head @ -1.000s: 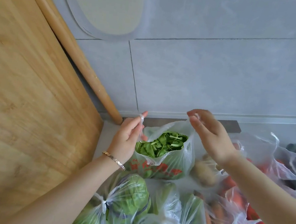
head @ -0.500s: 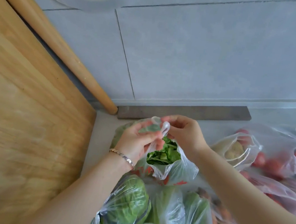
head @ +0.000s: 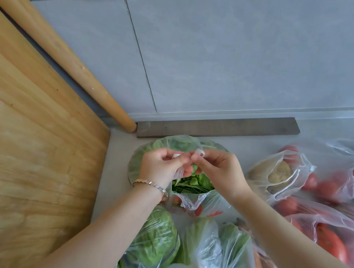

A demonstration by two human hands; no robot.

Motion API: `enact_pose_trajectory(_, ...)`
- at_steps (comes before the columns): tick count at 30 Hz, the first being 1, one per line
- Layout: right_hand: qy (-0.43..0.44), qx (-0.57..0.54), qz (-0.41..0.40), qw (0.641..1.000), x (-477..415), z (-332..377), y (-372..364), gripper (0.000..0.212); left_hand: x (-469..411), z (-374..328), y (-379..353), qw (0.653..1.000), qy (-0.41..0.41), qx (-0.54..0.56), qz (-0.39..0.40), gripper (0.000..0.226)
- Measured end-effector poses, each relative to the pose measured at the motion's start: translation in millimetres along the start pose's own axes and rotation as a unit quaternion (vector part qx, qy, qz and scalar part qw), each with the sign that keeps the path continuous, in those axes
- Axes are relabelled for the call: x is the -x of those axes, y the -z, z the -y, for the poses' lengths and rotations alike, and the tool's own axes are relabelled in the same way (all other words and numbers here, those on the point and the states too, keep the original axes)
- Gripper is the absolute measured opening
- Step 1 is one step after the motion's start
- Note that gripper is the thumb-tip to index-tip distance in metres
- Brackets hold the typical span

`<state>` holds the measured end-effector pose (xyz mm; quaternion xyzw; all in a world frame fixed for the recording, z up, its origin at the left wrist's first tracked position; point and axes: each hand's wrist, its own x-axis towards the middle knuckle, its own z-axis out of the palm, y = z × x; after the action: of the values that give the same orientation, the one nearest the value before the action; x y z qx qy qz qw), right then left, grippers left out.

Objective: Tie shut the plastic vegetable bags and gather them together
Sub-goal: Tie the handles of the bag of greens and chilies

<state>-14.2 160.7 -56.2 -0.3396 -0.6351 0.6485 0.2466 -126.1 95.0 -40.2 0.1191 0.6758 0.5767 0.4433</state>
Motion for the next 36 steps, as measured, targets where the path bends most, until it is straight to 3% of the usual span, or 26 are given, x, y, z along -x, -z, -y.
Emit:
enact_pose_trajectory(3, -0.018, -0.01, -0.081, 0.997, 1.1, -1.0, -3.6, 0.021, 4.1, 4.0, 6.4, 0.961, -0.133, -0.241, 0.019, 0.023)
enact_pose_trajectory(6, -0.062, 0.016, -0.168, 0.984, -7.3, -5.0, -5.9, 0.021, 14.2, 4.9, 8.1, 0.917, -0.194, -0.338, 0.084, 0.023)
enact_pose_trajectory(10, -0.132, 0.135, -0.102, 0.977, -18.7, -8.8, -10.4, 0.007, 16.6, 11.6, 13.7, 0.854, -0.303, -0.416, 0.074, 0.021)
enact_pose_trajectory(11, -0.125, 0.161, -0.077, 0.976, -17.5, -7.4, -11.3, 0.016, 15.1, 12.6, 16.4, 0.849, -0.321, -0.415, 0.063, 0.019)
enact_pose_trajectory(14, -0.062, 0.206, 0.018, 0.976, -7.3, -1.2, -11.6, 0.022, 10.4, 8.6, 24.3, 0.866, -0.322, -0.383, 0.018, 0.018)
enact_pose_trajectory(17, -0.04, 0.135, 0.079, 0.987, 5.2, 2.8, -8.6, 0.017, 3.4, 1.7, 29.4, 0.912, -0.267, -0.311, -0.008, 0.017)
enact_pose_trajectory(20, -0.014, -0.029, 0.076, 0.997, 9.7, 5.1, -7.5, 0.025, -3.5, 1.2, 28.7, 0.95, -0.199, -0.242, -0.001, 0.017)
enact_pose_trajectory(22, 0.032, -0.075, 0.053, 0.995, 8.3, 4.7, -8.6, 0.026, -5.1, 2.3, 25.9, 0.963, -0.172, -0.209, 0.001, 0.016)
enact_pose_trajectory(24, 0.075, -0.026, 0.021, 0.997, 7.0, 7.9, -10.8, 0.014, -4.3, 1.6, 23.5, 0.972, -0.148, -0.182, 0.007, 0.015)
enact_pose_trajectory(28, 0.109, 0.171, -0.047, 0.978, -3.3, 14.1, -7.2, 0.026, -12.4, -12.2, 28.2, 0.973, -0.17, -0.157, -0.003, 0.017)
enact_pose_trajectory(30, 0.126, 0.203, -0.07, 0.968, -7.0, 11.1, -3.2, 0.027, -26.9, -14.8, 37.0, 0.965, -0.189, -0.176, -0.031, 0.018)
enact_pose_trajectory(32, 0.09, 0.205, -0.104, 0.969, -4.1, -5.1, 4.9, 0.026, -46.6, -1.8, 54.6, 0.961, -0.165, -0.209, -0.072, 0.019)
enact_pose_trajectory(36, -0.103, 0.189, -0.194, 0.957, 4.0, -56.8, 22.9, 0.033, -76.9, 36.5, 92.3, 0.947, -0.039, -0.286, -0.14, 0.026)
